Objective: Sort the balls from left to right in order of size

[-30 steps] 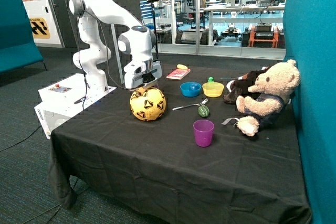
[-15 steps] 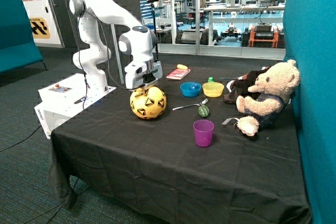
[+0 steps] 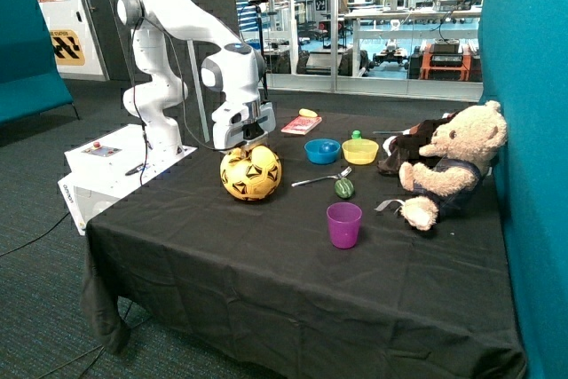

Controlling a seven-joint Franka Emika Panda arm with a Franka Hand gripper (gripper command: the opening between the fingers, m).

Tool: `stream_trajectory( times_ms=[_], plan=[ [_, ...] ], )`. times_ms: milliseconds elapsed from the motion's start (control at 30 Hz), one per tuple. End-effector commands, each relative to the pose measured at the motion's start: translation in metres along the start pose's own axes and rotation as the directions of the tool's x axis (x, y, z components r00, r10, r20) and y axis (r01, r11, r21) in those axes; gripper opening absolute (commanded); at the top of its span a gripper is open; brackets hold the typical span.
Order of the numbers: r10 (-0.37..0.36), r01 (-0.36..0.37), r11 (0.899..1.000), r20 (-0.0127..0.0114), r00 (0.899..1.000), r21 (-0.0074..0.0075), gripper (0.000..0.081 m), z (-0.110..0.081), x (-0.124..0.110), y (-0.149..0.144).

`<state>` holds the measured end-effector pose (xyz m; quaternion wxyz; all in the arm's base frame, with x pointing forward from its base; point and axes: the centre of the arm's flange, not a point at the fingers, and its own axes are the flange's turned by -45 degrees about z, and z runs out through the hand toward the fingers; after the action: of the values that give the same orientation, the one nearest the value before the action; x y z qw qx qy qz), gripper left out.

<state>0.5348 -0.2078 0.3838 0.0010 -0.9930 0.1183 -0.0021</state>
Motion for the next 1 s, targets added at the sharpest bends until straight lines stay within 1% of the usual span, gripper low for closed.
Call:
stream_trajectory(
  times_ms=[0,400,600,967],
  plan=[
    [-0.009,0.009,1.000,0.0040,1.000,-0.0025,0.0000,-0.016,0.002,-0.002],
    [-0.004,0.004,1.000,0.0040,1.000,-0.0026,0.0000,-0.033,0.004,-0.001],
    [-0.002,0.002,1.000,0.0040,1.000,-0.0026,0.0000,-0.038,0.005,0.000],
    [-0.026,0.026,1.000,0.0040,1.000,-0.0025,0.0000,-0.051,0.011,-0.011]
  ],
)
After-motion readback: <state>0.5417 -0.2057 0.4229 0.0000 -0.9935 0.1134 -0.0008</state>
